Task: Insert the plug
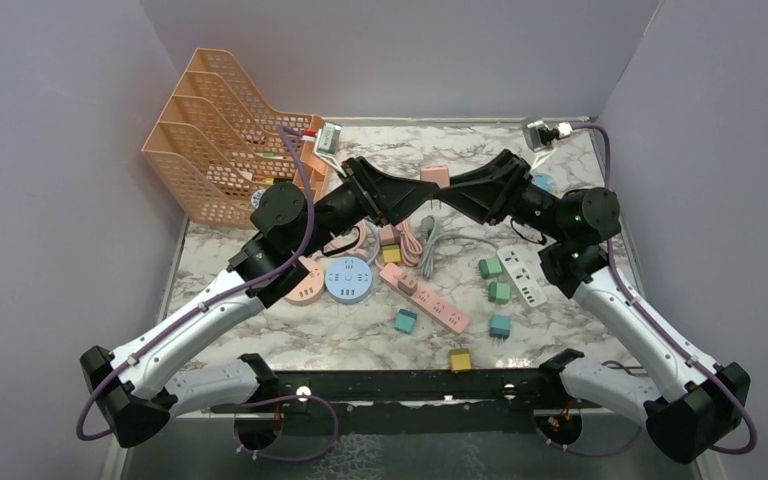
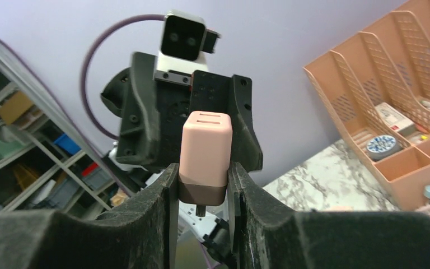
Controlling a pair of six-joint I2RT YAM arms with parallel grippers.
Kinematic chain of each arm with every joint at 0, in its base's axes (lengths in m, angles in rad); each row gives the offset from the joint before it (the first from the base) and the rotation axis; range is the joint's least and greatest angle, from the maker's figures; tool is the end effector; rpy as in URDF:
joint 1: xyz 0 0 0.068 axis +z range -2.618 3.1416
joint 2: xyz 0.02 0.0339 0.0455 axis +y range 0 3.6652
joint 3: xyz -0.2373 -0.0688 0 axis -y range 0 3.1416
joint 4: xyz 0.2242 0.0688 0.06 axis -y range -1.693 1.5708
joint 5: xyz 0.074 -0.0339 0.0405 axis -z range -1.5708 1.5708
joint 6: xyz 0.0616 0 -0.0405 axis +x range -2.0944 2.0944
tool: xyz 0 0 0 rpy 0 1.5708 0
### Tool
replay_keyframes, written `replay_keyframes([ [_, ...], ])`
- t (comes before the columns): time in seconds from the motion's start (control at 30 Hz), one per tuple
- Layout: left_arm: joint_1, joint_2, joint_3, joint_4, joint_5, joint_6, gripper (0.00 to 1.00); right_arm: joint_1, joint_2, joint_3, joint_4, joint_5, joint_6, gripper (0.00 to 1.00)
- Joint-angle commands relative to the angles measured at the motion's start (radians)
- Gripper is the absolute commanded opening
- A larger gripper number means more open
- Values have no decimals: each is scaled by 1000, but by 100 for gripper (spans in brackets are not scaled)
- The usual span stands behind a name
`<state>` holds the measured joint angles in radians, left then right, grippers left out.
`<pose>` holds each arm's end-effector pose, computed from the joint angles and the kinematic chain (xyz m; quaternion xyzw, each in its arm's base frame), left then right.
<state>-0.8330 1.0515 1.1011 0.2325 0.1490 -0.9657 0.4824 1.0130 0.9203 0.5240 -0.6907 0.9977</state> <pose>0.1633 -0.1932 0.4281 0.0197 0.6016 -0.6520 0.4610 0.1887 0.1431 0.4046 -0.1463 0.5635 0.6691 0.4619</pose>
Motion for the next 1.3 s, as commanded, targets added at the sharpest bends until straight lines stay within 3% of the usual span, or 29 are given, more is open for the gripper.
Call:
replay_keyframes([
  [0.0,2,11,-5,83,99,-68,66,-7,24,-17,230,-38,161,20],
  [0.3,2,8,-16,107,122,-49,28,-6,39,15,175,-99,136,20],
  [0.43,2,6,-19,107,129,8,11,-6,29,28,74,-128,90,25],
  [0.57,2,7,-20,105,145,62,0,-7,-3,36,-34,-118,23,33],
  [0.67,3,7,-19,94,153,96,0,-7,-22,63,-134,-108,-42,41],
  [0.8,7,2,-6,41,140,153,0,-7,-74,95,-289,-68,-161,60],
  [0.9,14,-8,6,-3,137,196,0,-7,-115,111,-404,-35,-262,66],
  [1.07,20,-18,35,-77,188,323,0,-6,-129,198,-560,-55,-424,69],
  [1.27,23,19,122,-226,394,500,0,-7,-75,382,-838,-146,-706,68],
])
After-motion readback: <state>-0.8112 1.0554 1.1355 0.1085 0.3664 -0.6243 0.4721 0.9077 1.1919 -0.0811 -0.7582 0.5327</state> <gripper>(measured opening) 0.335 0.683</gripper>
